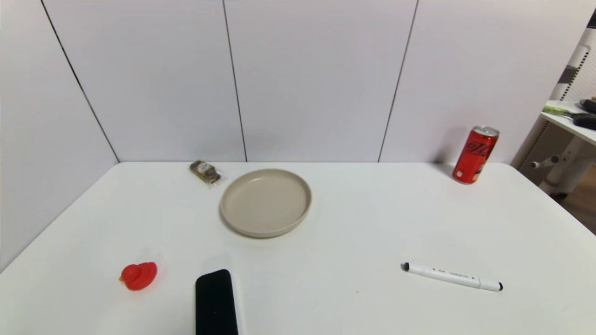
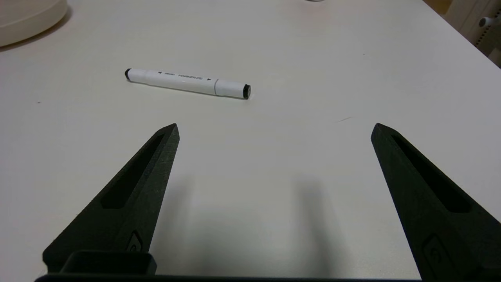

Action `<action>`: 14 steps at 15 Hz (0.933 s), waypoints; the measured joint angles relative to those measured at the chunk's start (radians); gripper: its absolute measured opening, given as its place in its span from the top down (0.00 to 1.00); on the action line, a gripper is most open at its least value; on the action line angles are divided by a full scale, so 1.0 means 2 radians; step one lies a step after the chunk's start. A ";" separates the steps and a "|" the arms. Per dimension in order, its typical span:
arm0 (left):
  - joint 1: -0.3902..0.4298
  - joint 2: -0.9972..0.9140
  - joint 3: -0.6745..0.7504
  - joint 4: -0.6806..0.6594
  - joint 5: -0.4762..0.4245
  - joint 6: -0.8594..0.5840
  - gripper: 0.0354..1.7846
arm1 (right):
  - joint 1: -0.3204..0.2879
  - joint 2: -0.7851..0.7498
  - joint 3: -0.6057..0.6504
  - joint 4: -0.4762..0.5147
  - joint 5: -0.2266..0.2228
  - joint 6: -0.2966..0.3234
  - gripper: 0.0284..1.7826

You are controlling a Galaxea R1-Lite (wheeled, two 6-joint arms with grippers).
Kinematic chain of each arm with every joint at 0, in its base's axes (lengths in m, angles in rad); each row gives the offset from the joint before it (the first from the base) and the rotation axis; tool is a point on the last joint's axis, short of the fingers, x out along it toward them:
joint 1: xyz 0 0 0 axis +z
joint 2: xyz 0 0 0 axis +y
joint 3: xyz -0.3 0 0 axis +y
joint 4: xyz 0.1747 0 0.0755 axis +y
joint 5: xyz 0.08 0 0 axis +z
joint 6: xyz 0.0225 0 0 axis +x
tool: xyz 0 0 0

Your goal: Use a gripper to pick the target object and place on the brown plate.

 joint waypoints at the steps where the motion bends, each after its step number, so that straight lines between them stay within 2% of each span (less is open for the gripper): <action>1: -0.007 0.029 -0.033 0.000 -0.001 0.012 0.06 | 0.000 0.000 0.000 0.000 0.000 0.000 0.05; 6: -0.090 0.207 -0.249 0.030 -0.004 0.094 0.06 | 0.000 0.000 0.000 0.000 0.000 0.000 0.05; 9: -0.165 0.315 -0.373 0.067 -0.004 0.121 0.06 | 0.000 0.000 0.000 0.000 0.000 0.000 0.05; 12: -0.253 0.406 -0.442 0.096 0.004 0.104 0.06 | 0.000 0.000 0.000 0.000 0.000 0.000 0.05; 14: -0.315 0.454 -0.476 0.120 0.031 0.048 0.06 | 0.000 0.000 0.000 0.000 0.000 0.001 0.05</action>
